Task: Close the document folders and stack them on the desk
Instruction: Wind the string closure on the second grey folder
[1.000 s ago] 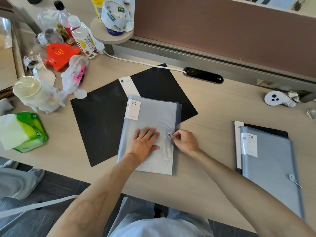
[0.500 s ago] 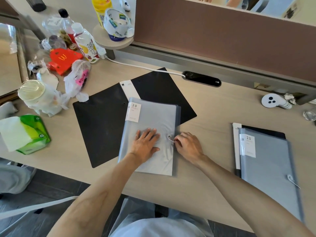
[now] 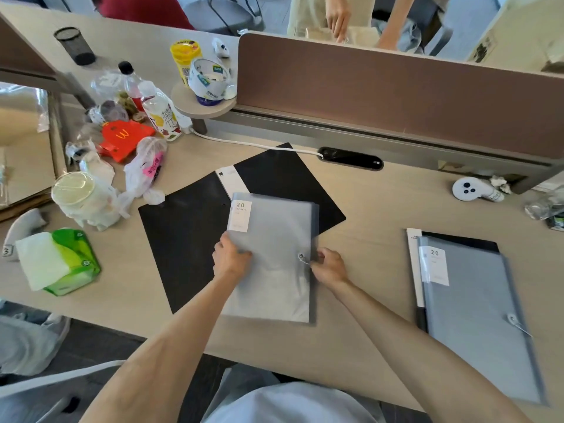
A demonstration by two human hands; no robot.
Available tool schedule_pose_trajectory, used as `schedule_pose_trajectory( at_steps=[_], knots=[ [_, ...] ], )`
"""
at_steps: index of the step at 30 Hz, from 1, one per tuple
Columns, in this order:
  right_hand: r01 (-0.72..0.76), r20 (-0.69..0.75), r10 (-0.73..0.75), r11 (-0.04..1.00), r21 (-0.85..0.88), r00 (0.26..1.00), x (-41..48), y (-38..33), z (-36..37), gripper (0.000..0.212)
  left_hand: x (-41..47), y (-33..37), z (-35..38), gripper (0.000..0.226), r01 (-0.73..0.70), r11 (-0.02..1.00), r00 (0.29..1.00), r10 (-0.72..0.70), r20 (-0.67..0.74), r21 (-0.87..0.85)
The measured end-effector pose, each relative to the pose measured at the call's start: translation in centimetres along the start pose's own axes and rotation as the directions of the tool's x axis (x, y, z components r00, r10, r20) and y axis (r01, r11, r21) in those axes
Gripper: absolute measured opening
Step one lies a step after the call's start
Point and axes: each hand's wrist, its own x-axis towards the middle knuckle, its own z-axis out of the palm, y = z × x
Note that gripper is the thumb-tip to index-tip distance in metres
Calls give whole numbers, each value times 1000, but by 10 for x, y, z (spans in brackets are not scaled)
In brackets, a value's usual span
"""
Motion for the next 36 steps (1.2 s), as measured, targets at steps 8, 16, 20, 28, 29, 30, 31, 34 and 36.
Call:
schedule_pose_trajectory(
  at_steps=[8,16,20,28,29,30,31,34,36],
  knots=[
    [-156,-42,199,869,470,979,-10,19,-20,33,-17,14,-22,54,169,830,956,-6,295,-532],
    [-139,-82,248,752,644,965,-21,22,-57,44,-33,50,-17,54,142,720,895,200,398,-680],
    [-122,-117,272,723,680,955,-34,35,-83,59,-37,68,1,56,131,726,861,253,440,-675],
    [-13,-277,275,731,682,921,-58,68,-156,46,-76,123,59,31,130,784,789,289,542,-607],
    [-8,-275,263,735,678,925,-59,72,-164,42,-81,127,66,32,121,783,801,285,526,-610],
    [-3,-276,253,742,670,927,-58,76,-171,39,-86,130,71,32,118,781,814,278,510,-614],
    [0,-287,250,754,657,925,-58,79,-175,37,-90,131,74,32,114,781,819,275,503,-614],
    [-23,-294,265,776,630,918,-53,101,-201,40,-113,146,99,31,86,802,826,274,492,-592],
    [-36,-319,285,793,608,904,-51,120,-219,34,-127,157,116,28,-8,848,811,316,493,-530]
  ],
)
